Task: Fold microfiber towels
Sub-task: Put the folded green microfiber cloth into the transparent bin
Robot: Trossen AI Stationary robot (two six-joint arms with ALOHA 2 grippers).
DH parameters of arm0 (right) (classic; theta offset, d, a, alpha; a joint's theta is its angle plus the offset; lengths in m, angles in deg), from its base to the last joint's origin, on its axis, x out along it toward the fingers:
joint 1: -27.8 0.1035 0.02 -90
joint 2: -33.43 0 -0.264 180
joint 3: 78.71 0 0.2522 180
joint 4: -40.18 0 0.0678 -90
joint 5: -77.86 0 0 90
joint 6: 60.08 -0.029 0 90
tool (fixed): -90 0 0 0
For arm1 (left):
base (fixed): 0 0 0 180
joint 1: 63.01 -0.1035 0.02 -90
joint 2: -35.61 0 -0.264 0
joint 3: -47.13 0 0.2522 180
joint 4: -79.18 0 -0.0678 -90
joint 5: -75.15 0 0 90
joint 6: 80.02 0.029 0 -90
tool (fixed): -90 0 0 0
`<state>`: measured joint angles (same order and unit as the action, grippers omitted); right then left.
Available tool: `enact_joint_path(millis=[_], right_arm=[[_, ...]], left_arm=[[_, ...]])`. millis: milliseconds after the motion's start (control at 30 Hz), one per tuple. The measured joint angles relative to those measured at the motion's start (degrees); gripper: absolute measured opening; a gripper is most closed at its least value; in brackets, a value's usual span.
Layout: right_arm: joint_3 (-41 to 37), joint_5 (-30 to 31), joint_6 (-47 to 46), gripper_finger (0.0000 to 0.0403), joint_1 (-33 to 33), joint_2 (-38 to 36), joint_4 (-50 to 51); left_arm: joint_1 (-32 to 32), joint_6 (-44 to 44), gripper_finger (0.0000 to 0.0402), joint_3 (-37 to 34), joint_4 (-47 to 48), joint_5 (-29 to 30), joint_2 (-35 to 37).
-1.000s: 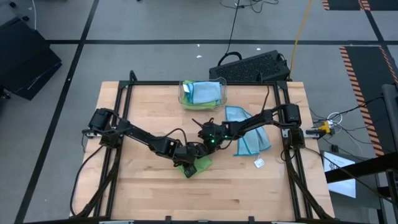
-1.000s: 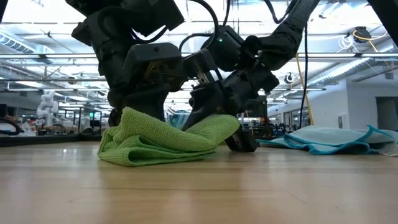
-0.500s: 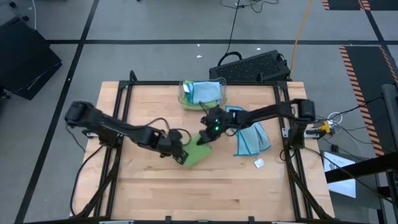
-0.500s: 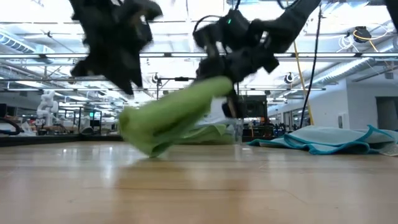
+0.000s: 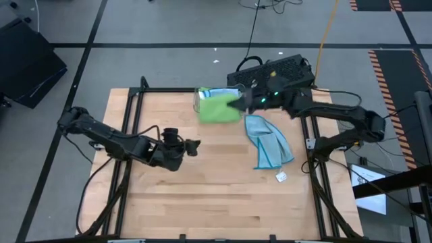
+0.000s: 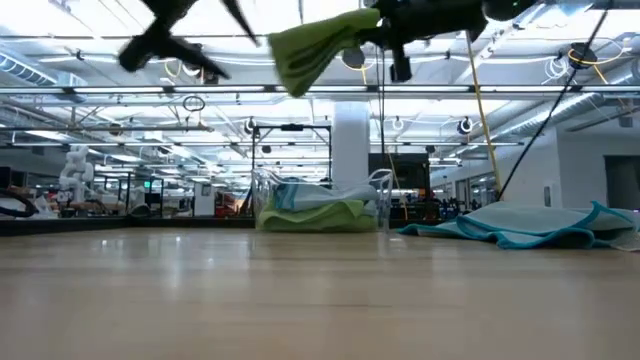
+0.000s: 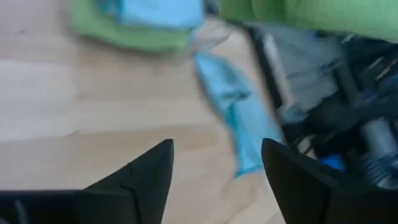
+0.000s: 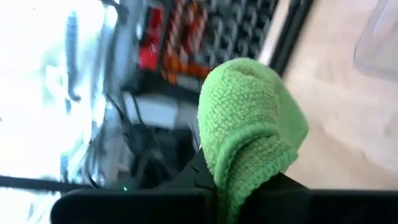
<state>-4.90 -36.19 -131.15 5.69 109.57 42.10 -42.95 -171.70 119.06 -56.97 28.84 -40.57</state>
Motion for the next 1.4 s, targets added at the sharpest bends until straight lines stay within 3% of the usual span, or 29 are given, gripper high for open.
enact_joint_path(millis=[200, 367, 467, 600, 767, 933, 1200, 1400], right_arm=[[0.02, 1.5, -4.54, 0.0011, -4.76, -5.45, -2.68], [0.07, 3.35, -11.05, 0.0011, -6.71, -7.31, -12.58], [0.07, 4.35, -13.64, 0.0011, -7.27, -7.41, -16.45], [0.07, 4.32, -13.82, 0.0011, -8.19, -7.37, -16.48], [0.69, 4.36, -13.87, 0.0011, -9.35, -6.93, -15.87], [7.95, 2.01, -9.58, 0.0011, -12.26, -3.32, -10.08], [27.84, -12.32, -2.61, 0.0011, -14.53, 11.68, 1.54], [33.43, -16.32, 1.48, 0.0011, -16.72, 18.83, 11.17]], left_arm=[[-4.42, 12.8, 0.0256, 0.02, -28.1, 5.26, -3.17], [-9.11, 24.97, 0.0303, 0.04, -53.5, 4.69, -6.31], [-12.34, 28.1, 0.0343, 0.07, -61.42, -0.16, -7.01], [-15.97, 26.96, 0.0388, 0.09, -61.31, -9.24, -7.13], [-18.04, 23.4, 0.0396, 0.09, -60.82, -12.33, -6.34], [-18.08, 23.49, 0.037, 0.14, -59.91, -14.3, -4.69], [-14.63, 26.35, 0.0306, 0.0, -56.49, -14.77, -1.84], [-10.97, 32.4, 0.0272, 0.02, -55.52, -13.01, 1.47]])
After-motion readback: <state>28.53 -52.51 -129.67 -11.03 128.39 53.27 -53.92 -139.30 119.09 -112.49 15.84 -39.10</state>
